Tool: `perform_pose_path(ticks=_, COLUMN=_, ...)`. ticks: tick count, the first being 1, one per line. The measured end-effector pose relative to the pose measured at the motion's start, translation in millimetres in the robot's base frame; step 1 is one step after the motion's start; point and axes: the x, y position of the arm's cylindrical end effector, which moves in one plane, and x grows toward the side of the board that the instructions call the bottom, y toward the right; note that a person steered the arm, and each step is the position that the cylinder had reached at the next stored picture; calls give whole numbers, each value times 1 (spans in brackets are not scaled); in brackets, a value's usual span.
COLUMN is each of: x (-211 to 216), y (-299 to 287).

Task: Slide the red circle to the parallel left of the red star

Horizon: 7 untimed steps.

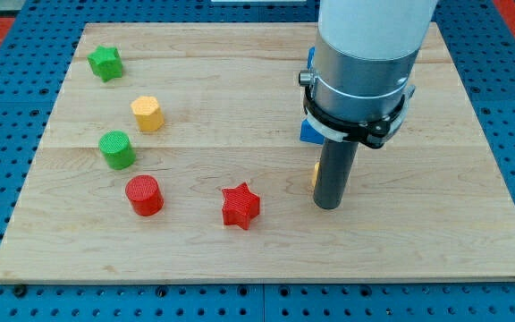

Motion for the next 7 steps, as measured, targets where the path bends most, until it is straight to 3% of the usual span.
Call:
perform_pose_path(ticks=1, x=57, y=-16)
perform_pose_path(ticks=2, x=90, y=-97)
perform_pose_path(ticks=3, x=75, y=-198)
perform_pose_path(ticks=4, x=38, y=-226)
perform_pose_path(ticks=6, x=14, y=-192)
perform_pose_path(ticks=7, x=-30, y=-182)
